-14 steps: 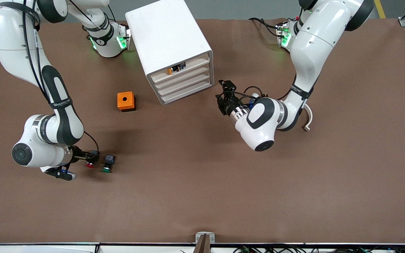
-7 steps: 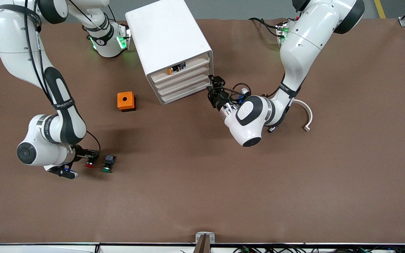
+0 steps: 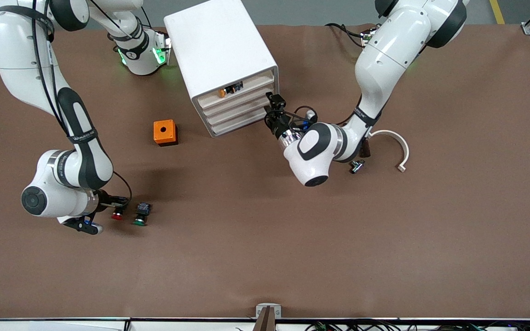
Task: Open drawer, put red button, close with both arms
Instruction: 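Grasp the red button with the right gripper while the left gripper grips the drawer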
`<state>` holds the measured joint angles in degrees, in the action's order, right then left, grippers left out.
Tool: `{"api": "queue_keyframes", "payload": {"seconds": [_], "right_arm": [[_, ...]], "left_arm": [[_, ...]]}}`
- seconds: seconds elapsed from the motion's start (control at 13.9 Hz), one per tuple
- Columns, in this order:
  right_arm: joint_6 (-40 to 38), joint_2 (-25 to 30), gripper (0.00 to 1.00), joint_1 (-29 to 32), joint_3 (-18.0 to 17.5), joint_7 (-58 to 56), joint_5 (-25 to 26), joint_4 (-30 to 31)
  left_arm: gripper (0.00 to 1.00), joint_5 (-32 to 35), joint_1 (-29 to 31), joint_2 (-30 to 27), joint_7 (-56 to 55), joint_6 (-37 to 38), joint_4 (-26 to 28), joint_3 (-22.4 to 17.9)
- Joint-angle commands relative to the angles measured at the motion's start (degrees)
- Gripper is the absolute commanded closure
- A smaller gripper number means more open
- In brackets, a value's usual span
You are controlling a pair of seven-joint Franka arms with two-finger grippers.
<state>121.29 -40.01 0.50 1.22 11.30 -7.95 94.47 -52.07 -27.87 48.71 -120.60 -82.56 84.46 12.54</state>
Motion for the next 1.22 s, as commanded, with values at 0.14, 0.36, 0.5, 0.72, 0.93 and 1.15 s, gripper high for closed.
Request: {"api": "queue_keyframes", "payload": {"seconds": [0.14,0.36,0.5,0.72,0.93,1.15], "right_arm": [[-4.8,0.5,0.97,-0.6,-0.3,1.4,-2.2,-3.5],[-7.9,0.6,0.97,-1.1,-0.3,2.8,-2.2,-5.9],[-11.0,0.7,0.97,-1.6,-0.3,3.8,-2.2,-8.8],[-13.6,1.8,0.97,-2.0,-0.3,4.3,-1.8,-11.0],[-14.3,3.0,0.97,-2.3,-0.2,5.0,-1.7,-11.0],[-16.0,5.7,0.97,-2.9,-0.2,7.0,-1.8,-11.0]], "left_arm": [[0.43,-1.9,-2.2,1.6,-1.6,1.0,-1.1,0.0],[0.59,-2.0,-2.8,1.9,-1.5,1.0,-1.1,0.0],[0.71,-3.3,-3.1,2.0,-1.5,0.9,-1.1,0.0],[0.78,-4.4,-3.5,1.9,-1.6,0.8,-1.2,-0.1],[0.85,-4.5,-3.5,2.0,-3.1,0.5,-1.1,-0.1],[0.88,-4.7,-3.3,2.0,-3.4,0.4,-1.1,-0.2]]}}
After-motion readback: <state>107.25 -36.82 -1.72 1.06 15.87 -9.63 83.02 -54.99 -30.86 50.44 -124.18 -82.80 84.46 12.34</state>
